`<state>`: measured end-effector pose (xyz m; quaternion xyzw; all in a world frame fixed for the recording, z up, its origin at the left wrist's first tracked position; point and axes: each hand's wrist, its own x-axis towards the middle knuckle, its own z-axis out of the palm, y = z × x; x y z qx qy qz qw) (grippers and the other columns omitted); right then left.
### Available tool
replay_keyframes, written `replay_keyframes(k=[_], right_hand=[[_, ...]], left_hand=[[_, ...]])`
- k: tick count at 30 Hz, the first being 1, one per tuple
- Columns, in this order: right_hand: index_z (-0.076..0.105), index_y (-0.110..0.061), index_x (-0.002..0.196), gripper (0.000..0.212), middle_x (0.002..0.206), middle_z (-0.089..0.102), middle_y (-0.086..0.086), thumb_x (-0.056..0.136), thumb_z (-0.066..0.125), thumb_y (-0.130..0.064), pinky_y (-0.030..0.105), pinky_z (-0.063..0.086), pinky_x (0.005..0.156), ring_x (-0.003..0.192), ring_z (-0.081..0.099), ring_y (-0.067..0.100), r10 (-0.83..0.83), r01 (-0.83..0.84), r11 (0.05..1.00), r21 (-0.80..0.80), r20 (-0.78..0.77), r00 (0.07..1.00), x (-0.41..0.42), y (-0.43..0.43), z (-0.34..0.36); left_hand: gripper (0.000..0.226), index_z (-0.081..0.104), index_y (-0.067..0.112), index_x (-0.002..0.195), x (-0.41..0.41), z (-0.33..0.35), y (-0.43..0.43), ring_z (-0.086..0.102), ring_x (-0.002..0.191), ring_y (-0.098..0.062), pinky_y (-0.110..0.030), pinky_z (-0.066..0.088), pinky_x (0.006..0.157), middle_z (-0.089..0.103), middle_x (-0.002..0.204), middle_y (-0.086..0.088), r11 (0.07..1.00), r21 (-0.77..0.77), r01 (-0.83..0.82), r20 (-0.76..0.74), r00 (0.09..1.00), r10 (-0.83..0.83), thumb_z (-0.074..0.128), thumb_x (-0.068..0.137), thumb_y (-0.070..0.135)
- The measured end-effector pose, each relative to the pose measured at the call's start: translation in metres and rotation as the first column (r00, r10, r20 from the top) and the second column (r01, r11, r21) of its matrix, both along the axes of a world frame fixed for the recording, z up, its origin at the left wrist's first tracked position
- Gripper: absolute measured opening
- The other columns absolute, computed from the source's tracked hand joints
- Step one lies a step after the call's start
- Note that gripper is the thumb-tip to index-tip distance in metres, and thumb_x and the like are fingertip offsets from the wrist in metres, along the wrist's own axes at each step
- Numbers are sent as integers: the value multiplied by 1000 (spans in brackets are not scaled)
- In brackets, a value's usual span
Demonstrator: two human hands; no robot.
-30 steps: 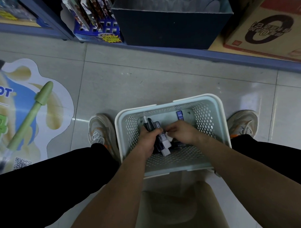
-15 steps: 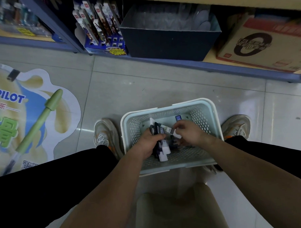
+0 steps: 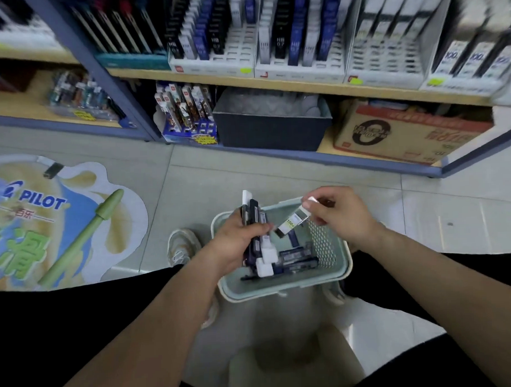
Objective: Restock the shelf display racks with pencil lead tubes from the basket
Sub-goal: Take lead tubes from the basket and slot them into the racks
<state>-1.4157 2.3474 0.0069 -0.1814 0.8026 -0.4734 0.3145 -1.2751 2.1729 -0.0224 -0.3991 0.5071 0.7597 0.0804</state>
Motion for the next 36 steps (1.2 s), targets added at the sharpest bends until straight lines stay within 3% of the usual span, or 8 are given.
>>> replay_keyframes(k=[6,9,15,19,26,30,33,36], right_hand=[[69,-4,95,10,79,67,12,88,74,-9,37,62,67,62,69,21,-70,83,982,-168,83,994,2,-13,67],[63,2,93,20,79,68,19,82,78,-5,36,62,63,63,72,28,-107,112,971,-210,33,994,-9,-20,97],[65,-6,88,7,78,71,19,87,72,-3,41,63,68,68,73,30,-111,76,967,-245,-134,985,-70,-12,156],[65,-6,97,5,90,72,19,92,67,-3,41,62,75,77,74,29,-136,92,979,-182,-249,959,-126,2,184],[67,-19,95,6,89,70,1,92,71,-21,40,58,66,76,69,26,-149,242,967,84,-584,798,-222,25,179],[67,-20,93,5,92,69,2,91,71,-22,37,55,84,85,66,20,-176,327,941,86,-703,689,-262,28,168],[71,-18,96,9,92,73,4,90,72,-24,38,56,84,87,68,22,-147,364,923,122,-764,628,-285,29,154],[66,-28,87,9,88,74,0,88,74,-32,39,57,78,84,69,20,-123,334,932,139,-747,654,-296,28,138]], left_hand=[[27,54,10,107,0,81,-16,64,81,-20,-29,54,64,64,98,-16,996,-86,5,-129,992,-17,67,88,-4],[27,54,10,109,-5,116,-23,64,80,-19,-28,55,61,66,103,-16,994,-113,4,-162,987,-22,66,89,-3],[27,56,10,114,-38,176,-39,69,80,-15,-30,54,63,74,101,-10,983,-166,79,-229,967,-116,66,90,1],[29,55,6,116,-69,208,-43,66,73,-14,-30,55,57,69,99,-13,967,-235,95,-294,942,-164,66,90,0],[39,53,1,122,-123,196,-36,67,73,-13,-27,54,60,68,103,-15,975,-211,62,-313,941,-128,70,86,2],[36,56,3,120,-149,183,-29,65,76,-17,-30,55,60,69,104,-17,976,-200,82,-300,943,-141,70,87,3],[29,57,6,116,-161,173,-27,68,76,-14,-31,55,65,73,98,-10,978,-186,94,-296,944,-147,67,89,1],[23,59,8,111,-170,167,-25,70,76,-11,-32,55,72,75,93,-6,975,-191,117,-288,943,-169,66,90,0]])
